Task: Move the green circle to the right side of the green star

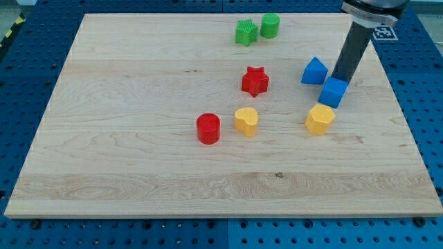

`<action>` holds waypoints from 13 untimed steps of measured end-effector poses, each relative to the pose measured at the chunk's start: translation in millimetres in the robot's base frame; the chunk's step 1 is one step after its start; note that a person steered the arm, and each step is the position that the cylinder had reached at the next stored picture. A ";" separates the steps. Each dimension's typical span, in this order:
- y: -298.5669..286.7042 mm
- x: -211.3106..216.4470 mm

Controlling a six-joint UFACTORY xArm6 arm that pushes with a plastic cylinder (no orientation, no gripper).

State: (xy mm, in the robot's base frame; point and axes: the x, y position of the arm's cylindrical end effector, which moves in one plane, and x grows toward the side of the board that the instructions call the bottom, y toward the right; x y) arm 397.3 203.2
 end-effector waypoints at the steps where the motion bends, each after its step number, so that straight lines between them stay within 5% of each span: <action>1: -9.6 0.6; 5: -8.1 -39.1; 8: -44.7 -186.2; 13: -92.3 -180.4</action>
State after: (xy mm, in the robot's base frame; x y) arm 216.8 110.9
